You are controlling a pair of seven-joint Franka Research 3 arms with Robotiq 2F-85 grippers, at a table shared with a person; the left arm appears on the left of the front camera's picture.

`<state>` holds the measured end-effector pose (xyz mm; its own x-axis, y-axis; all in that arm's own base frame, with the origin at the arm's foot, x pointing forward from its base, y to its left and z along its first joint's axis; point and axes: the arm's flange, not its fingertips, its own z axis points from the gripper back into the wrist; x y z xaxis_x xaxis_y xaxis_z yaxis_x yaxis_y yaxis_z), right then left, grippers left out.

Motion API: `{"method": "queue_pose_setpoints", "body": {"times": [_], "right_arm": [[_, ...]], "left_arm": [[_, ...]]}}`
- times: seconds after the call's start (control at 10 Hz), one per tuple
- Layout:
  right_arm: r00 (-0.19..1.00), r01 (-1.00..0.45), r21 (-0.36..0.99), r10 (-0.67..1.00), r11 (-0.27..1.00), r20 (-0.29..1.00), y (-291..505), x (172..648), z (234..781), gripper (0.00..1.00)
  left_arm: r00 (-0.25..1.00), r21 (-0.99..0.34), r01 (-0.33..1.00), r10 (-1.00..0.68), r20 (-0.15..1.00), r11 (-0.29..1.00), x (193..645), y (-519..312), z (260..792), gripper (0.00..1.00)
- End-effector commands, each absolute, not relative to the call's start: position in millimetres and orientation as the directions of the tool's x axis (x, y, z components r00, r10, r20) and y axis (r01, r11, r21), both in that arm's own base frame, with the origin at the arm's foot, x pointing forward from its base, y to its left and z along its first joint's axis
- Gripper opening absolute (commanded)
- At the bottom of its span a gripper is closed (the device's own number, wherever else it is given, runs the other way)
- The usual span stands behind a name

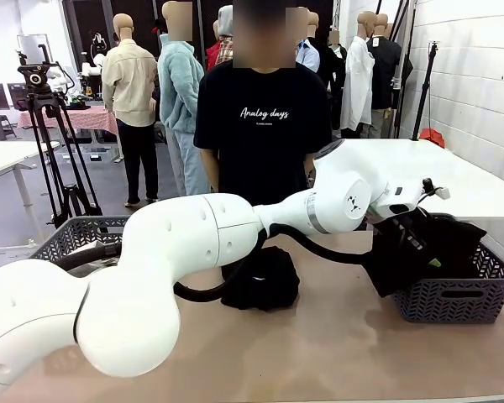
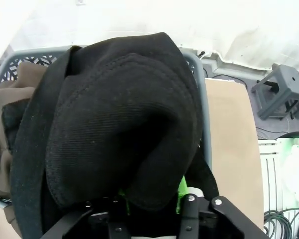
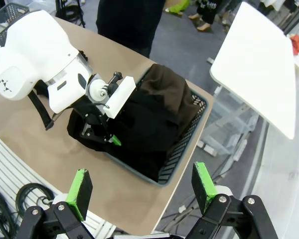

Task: Sort the tops and bottoms.
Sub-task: Sort the clothes according to human instructions.

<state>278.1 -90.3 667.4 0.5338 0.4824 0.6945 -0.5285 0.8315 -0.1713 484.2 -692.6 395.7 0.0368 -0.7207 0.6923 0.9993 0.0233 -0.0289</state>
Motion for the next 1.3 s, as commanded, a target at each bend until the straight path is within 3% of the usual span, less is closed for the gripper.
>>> {"method": "queue_pose_setpoints", "body": {"times": [0.0, 0.6, 0.9, 1.1, 1.2], "right_arm": [[0.548, -0.521, -0.170, 0.480, 0.837, 0.685, -90, 278, 667, 1.00], [0.548, -0.521, -0.170, 0.480, 0.837, 0.685, -90, 278, 667, 1.00], [0.548, -0.521, -0.170, 0.480, 0.837, 0.685, -90, 278, 667, 1.00], [0.548, -0.521, -0.170, 0.480, 0.837, 0.685, -90, 278, 667, 1.00], [0.548, -0.521, -0.170, 0.480, 0.837, 0.685, -90, 278, 667, 1.00]], "left_arm": [[0.006, -0.009, 1.000, -0.706, 0.708, 0.000, 581, -810, 419, 1.00], [0.024, 0.005, 0.999, -0.697, 0.717, 0.040, 586, -796, 470, 1.00], [-0.026, 0.086, 0.995, -0.678, 0.735, 0.055, 587, -786, 515, 1.00], [0.022, 0.021, 0.998, -0.646, 0.763, 0.059, 578, -779, 519, 1.00], [-0.008, 0.065, 0.996, -0.651, 0.759, 0.063, 496, -671, 490, 1.00]]}}
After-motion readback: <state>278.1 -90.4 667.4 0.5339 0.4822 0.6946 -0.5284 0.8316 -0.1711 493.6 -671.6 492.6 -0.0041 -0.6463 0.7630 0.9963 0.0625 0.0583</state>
